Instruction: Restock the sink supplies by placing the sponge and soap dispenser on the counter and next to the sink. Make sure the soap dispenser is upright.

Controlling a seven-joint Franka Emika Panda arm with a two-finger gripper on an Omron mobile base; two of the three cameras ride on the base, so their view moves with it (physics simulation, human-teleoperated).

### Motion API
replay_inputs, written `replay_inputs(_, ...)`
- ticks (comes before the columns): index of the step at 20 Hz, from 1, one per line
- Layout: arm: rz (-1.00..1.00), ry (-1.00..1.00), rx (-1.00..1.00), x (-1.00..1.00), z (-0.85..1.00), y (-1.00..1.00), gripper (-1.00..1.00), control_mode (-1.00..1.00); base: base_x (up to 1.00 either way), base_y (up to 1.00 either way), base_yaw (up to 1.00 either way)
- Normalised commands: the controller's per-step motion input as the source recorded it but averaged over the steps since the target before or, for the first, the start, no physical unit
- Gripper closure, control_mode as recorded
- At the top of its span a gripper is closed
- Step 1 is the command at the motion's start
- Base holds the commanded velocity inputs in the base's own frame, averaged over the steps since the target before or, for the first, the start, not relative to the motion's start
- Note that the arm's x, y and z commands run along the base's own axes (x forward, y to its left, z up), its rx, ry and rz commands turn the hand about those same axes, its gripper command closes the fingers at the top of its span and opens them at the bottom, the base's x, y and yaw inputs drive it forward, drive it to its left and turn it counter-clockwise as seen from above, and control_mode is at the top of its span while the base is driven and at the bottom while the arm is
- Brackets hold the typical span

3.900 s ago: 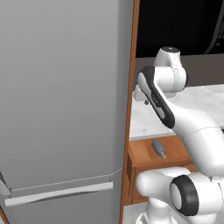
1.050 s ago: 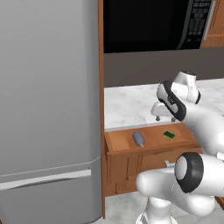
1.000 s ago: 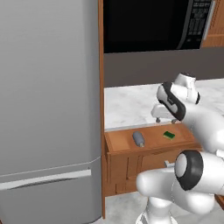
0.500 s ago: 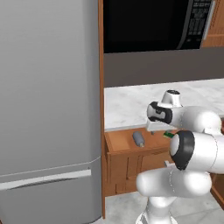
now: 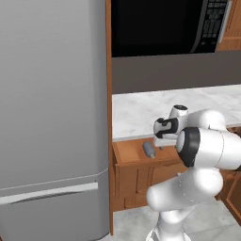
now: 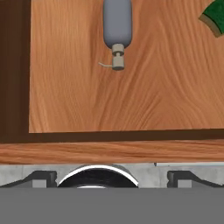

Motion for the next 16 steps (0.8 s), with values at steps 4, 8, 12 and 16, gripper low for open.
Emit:
replay_inputs(4, 0.00, -0.02, 0.00, 0.14, -0.29, 0.00, -1.00, -1.00, 0.00, 0.00, 0.00)
replay_inputs(8, 0.00, 0.00, 0.01, 0.09, -0.32, 0.00, -1.00, -1.00, 0.00, 0.00, 0.00)
replay_inputs(12, 0.00, 0.00, 0.03, 0.17, -0.22, 0.00, -1.00, -1.00, 0.00, 0.00, 0.00)
replay_inputs(16, 0.00, 0.00, 0.03, 0.21, -0.21, 0.00, -1.00, -1.00, 0.00, 0.00, 0.00)
